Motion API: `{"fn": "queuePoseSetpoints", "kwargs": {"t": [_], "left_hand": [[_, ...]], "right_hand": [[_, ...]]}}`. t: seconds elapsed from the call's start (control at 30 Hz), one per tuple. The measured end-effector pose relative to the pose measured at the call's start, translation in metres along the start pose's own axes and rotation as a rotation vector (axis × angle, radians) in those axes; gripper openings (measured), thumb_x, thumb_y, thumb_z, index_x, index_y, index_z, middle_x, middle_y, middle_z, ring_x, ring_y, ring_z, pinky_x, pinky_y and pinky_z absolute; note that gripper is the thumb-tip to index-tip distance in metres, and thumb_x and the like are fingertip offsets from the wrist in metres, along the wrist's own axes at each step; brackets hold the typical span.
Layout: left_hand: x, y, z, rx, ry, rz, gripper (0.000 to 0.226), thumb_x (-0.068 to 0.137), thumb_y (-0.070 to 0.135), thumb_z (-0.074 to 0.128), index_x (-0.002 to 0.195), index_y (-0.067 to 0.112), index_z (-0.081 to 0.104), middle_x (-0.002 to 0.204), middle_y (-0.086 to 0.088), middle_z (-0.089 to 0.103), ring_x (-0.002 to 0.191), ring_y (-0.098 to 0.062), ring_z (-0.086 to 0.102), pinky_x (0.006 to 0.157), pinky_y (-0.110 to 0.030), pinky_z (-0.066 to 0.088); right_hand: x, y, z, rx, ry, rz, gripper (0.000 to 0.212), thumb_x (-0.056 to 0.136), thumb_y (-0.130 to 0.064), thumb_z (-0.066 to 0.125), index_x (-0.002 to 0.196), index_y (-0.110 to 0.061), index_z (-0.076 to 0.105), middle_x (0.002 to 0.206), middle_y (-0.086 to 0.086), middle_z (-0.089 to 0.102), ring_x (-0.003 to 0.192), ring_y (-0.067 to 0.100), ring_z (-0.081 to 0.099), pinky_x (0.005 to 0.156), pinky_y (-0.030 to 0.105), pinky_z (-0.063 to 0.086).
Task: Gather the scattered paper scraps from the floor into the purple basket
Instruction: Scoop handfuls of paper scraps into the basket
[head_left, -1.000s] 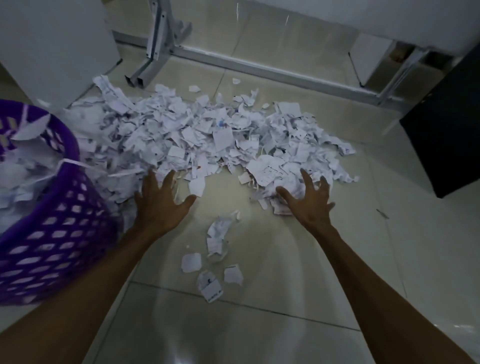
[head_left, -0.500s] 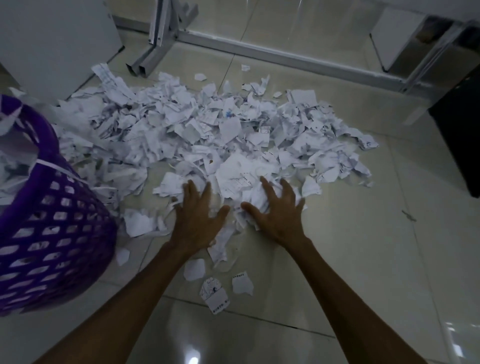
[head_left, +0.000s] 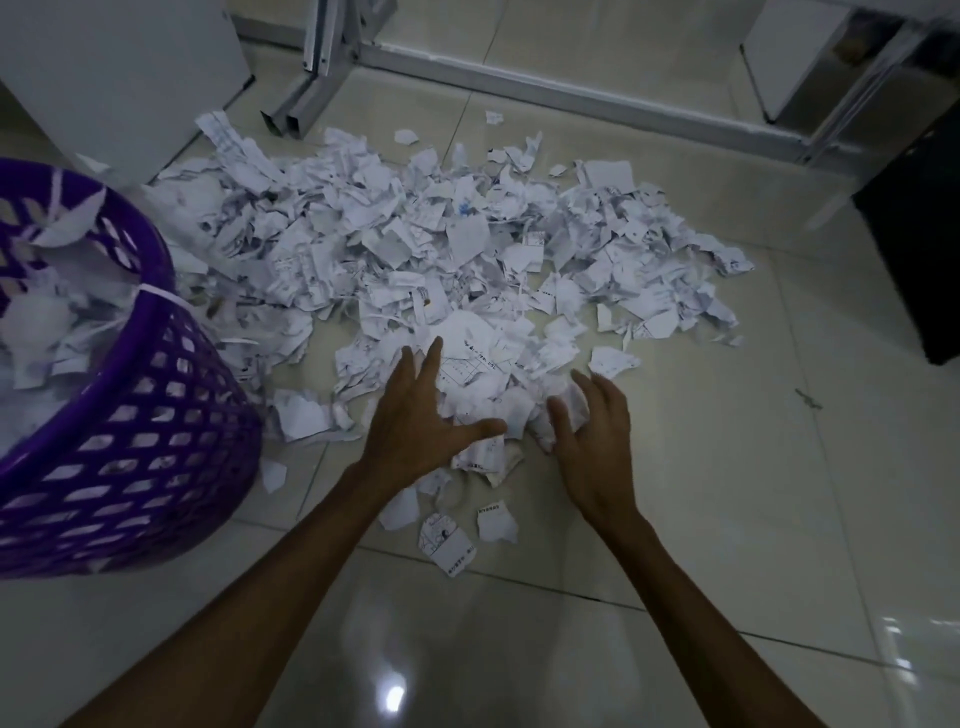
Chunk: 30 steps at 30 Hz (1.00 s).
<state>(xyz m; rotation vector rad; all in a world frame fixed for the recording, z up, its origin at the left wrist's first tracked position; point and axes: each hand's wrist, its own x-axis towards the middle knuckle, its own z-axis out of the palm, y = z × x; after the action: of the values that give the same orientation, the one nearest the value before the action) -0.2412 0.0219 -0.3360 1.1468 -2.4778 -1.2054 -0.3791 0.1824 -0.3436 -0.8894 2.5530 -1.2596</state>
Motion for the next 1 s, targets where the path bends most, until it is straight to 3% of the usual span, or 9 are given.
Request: {"fn": "queuePoseSetpoints", "kwargs": {"t": [0.1, 0.23, 0.33, 0.4, 0.47, 0.6, 0.73, 0.83, 1.0], "left_hand": [[0.004, 0.004, 0.011, 0.167, -0.05, 0.0, 0.141, 0.047, 0.08, 0.072, 0.155, 0.025, 0.0, 0.162, -0.015, 0.001, 0.148, -0.031, 0.002, 0.117, -0.051, 0.015], [0.004, 0.001, 0.021, 0.095, 0.047, 0.052, 0.124, 0.056, 0.053, 0.087, 0.153, 0.018, 0.019, 0.147, -0.017, 0.036, 0.135, -0.033, 0.029, 0.108, -0.039, 0.027], [-0.006, -0.001, 0.026, -0.175, 0.107, 0.047, 0.109, 0.061, 0.039, 0.09, 0.15, 0.02, 0.031, 0.142, -0.008, 0.045, 0.129, -0.023, 0.041, 0.096, -0.029, 0.038], [-0.014, -0.002, 0.027, -0.32, 0.118, 0.049, 0.098, 0.064, 0.033, 0.09, 0.146, 0.019, 0.038, 0.142, 0.0, 0.048, 0.126, -0.013, 0.047, 0.096, -0.023, 0.042], [-0.018, -0.002, 0.025, -0.405, 0.106, 0.068, 0.085, 0.067, 0.028, 0.089, 0.14, 0.019, 0.047, 0.127, 0.008, 0.057, 0.11, -0.002, 0.055, 0.087, -0.008, 0.044], [-0.019, -0.001, 0.018, -0.399, 0.032, 0.085, 0.069, 0.066, 0.024, 0.089, 0.126, 0.032, 0.055, 0.102, 0.023, 0.055, 0.094, 0.012, 0.053, 0.069, 0.0, 0.041], [-0.018, 0.005, 0.013, -0.478, -0.07, 0.07, 0.062, 0.068, 0.023, 0.087, 0.123, 0.029, 0.059, 0.108, 0.015, 0.066, 0.102, -0.001, 0.063, 0.077, -0.006, 0.046], [-0.019, 0.009, 0.008, -0.469, -0.085, 0.12, 0.047, 0.068, 0.028, 0.083, 0.109, 0.034, 0.064, 0.1, 0.016, 0.071, 0.096, -0.002, 0.066, 0.077, -0.016, 0.051], [-0.019, 0.012, 0.008, -0.372, -0.034, 0.215, 0.031, 0.075, 0.017, 0.082, 0.098, 0.003, 0.069, 0.094, -0.013, 0.067, 0.096, -0.029, 0.063, 0.083, -0.045, 0.053]], "right_hand": [[-0.005, 0.005, 0.006, -0.158, -0.166, 0.022, 0.063, 0.098, -0.055, 0.041, 0.144, -0.012, 0.045, 0.146, 0.01, 0.045, 0.133, 0.026, 0.035, 0.106, 0.025, 0.022], [-0.006, -0.004, 0.015, -0.06, -0.255, 0.021, 0.053, 0.092, -0.05, 0.06, 0.132, -0.016, 0.053, 0.135, 0.006, 0.051, 0.126, 0.023, 0.038, 0.101, 0.027, 0.027], [-0.005, -0.015, 0.017, 0.123, -0.282, 0.018, 0.047, 0.084, -0.049, 0.071, 0.122, -0.026, 0.057, 0.119, -0.004, 0.064, 0.115, 0.019, 0.057, 0.101, 0.033, 0.042], [-0.007, -0.024, 0.014, 0.277, -0.287, 0.051, 0.048, 0.079, -0.045, 0.078, 0.119, -0.04, 0.053, 0.113, -0.019, 0.066, 0.106, 0.001, 0.063, 0.09, 0.022, 0.052], [-0.009, -0.028, 0.012, 0.34, -0.305, 0.079, 0.049, 0.076, -0.041, 0.083, 0.116, -0.045, 0.055, 0.105, -0.028, 0.066, 0.098, -0.012, 0.062, 0.078, 0.007, 0.048], [-0.006, -0.033, 0.012, 0.528, -0.388, 0.203, 0.053, 0.072, -0.031, 0.088, 0.12, -0.026, 0.066, 0.11, -0.013, 0.072, 0.102, 0.003, 0.067, 0.082, 0.019, 0.055], [-0.001, -0.041, 0.013, 0.682, -0.417, 0.221, 0.05, 0.076, -0.011, 0.084, 0.122, -0.015, 0.065, 0.112, 0.0, 0.074, 0.104, 0.017, 0.069, 0.087, 0.031, 0.058], [0.0, -0.045, 0.016, 0.748, -0.403, 0.278, 0.053, 0.076, -0.007, 0.082, 0.125, -0.013, 0.062, 0.116, 0.004, 0.072, 0.109, 0.024, 0.067, 0.091, 0.037, 0.056], [-0.003, -0.051, 0.023, 0.815, -0.393, 0.342, 0.057, 0.077, -0.006, 0.081, 0.129, -0.008, 0.057, 0.118, 0.011, 0.07, 0.109, 0.029, 0.067, 0.09, 0.041, 0.057]]}}
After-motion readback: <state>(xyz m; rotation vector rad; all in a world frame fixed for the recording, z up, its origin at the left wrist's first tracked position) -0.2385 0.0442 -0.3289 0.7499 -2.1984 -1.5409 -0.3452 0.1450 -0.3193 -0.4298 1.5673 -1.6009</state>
